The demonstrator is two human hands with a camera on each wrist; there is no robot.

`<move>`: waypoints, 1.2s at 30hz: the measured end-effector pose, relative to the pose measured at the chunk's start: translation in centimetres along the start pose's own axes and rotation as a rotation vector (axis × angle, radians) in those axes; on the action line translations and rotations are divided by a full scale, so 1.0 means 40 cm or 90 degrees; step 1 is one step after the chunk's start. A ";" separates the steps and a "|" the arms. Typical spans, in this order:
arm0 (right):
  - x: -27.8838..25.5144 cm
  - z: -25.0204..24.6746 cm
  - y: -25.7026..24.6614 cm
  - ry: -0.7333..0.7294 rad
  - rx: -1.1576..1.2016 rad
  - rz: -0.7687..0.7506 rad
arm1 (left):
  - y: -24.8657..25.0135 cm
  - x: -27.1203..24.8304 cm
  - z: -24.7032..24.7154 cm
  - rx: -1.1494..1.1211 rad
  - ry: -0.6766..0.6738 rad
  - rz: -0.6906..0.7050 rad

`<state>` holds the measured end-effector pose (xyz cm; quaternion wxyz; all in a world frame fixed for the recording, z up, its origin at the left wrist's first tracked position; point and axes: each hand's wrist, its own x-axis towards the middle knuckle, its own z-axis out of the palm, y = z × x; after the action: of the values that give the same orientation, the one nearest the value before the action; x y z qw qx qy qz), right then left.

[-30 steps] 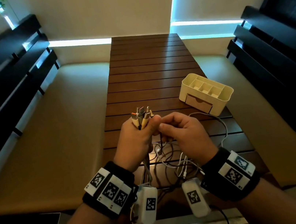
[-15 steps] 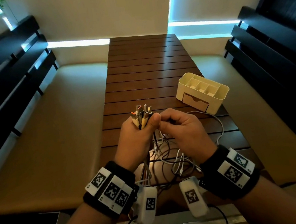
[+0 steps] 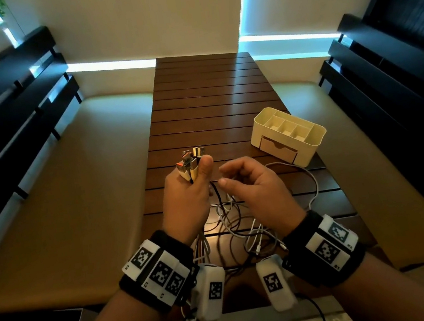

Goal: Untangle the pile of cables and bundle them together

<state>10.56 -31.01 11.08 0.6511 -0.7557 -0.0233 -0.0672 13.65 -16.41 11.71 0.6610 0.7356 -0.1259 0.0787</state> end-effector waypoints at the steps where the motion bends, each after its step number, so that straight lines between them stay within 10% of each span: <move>1: 0.000 0.000 0.007 -0.015 -0.009 0.020 | -0.002 0.001 -0.001 -0.001 -0.003 0.002; 15: -0.001 0.029 0.067 -0.257 -0.081 0.135 | 0.003 0.007 -0.007 -0.181 -0.046 -0.052; 28: 0.010 -0.074 0.098 -0.126 -0.145 0.105 | 0.000 0.023 -0.058 -0.251 0.008 -0.083; 36: 0.025 -0.070 0.027 -0.066 -0.137 -0.021 | -0.013 0.007 -0.035 0.067 -0.137 -0.065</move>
<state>11.47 -33.98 10.54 0.5629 -0.8232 -0.0618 -0.0406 14.13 -15.00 11.46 0.6073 0.7789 -0.1543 -0.0276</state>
